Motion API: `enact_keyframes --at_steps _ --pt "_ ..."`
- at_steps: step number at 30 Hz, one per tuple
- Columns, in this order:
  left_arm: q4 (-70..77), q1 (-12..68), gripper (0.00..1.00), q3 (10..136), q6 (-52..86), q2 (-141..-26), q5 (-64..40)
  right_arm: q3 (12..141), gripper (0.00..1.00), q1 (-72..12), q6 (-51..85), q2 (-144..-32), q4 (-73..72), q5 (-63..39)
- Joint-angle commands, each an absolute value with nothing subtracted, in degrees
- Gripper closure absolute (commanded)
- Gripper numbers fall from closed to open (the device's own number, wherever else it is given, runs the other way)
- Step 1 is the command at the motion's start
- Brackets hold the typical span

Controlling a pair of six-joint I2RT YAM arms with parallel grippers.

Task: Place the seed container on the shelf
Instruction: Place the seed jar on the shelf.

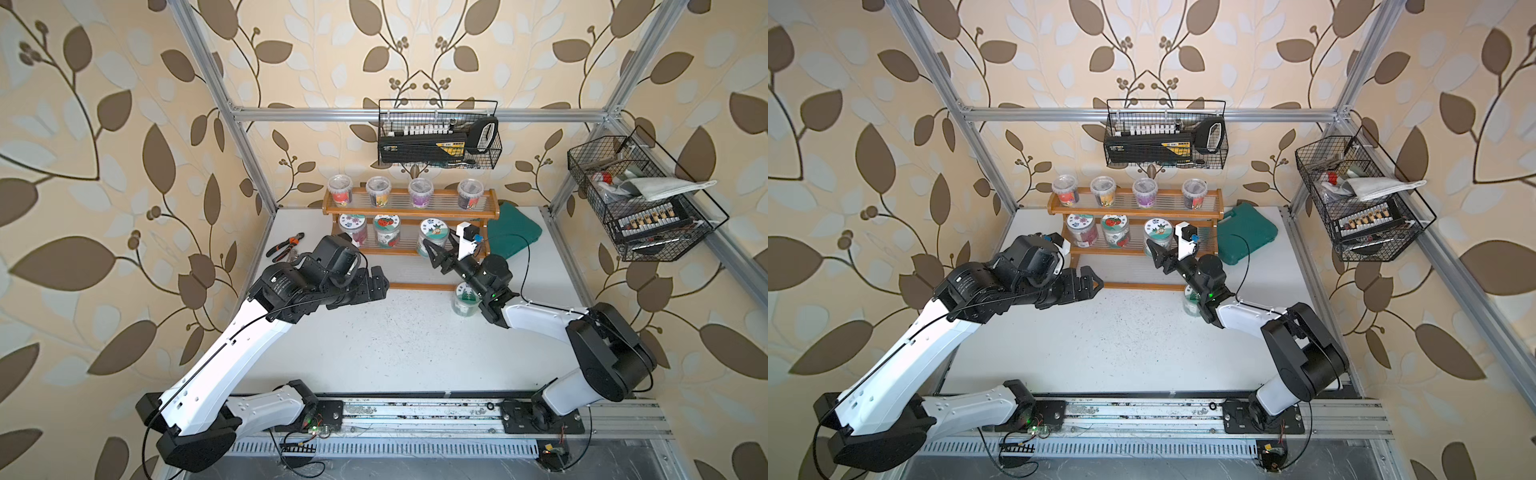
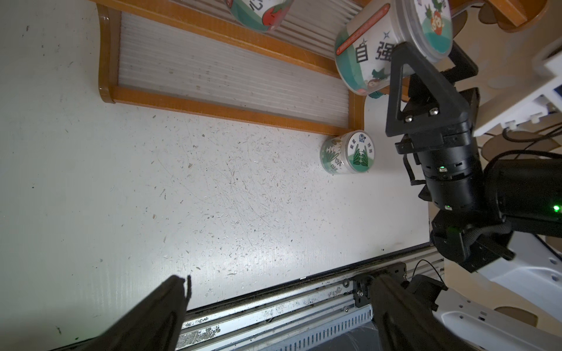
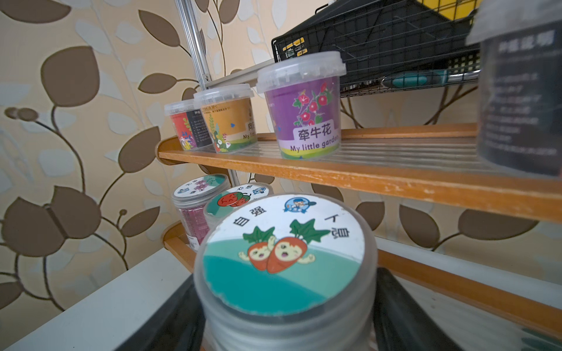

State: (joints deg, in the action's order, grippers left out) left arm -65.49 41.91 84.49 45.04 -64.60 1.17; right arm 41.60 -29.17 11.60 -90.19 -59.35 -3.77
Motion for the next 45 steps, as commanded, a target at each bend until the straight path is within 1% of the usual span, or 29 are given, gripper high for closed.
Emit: enact_keyframes --at_steps 1,24,37,39,42,45 --pt "-65.66 41.05 0.02 84.46 43.86 -63.81 1.60 44.16 0.57 -28.98 11.88 -91.85 -62.19 -5.09" --pt "-65.48 39.57 0.02 83.99 42.36 -63.46 0.77 51.18 0.56 -28.59 9.15 -100.52 -60.17 -3.63" --pt "-65.39 38.68 0.02 84.32 41.65 -63.90 0.04 53.92 0.55 -27.07 8.88 -103.44 -59.30 -4.04" --pt "-65.37 38.59 0.02 84.31 41.57 -63.98 0.00 54.21 0.54 -27.01 8.88 -103.80 -59.17 -4.04" --pt "-65.39 38.41 0.02 84.42 41.48 -64.16 -0.12 54.33 0.50 -26.95 8.96 -104.07 -59.17 -4.33" --pt "-65.48 38.25 0.02 84.54 41.48 -64.07 -0.10 54.25 0.38 -26.98 8.96 -104.02 -59.35 -5.48"
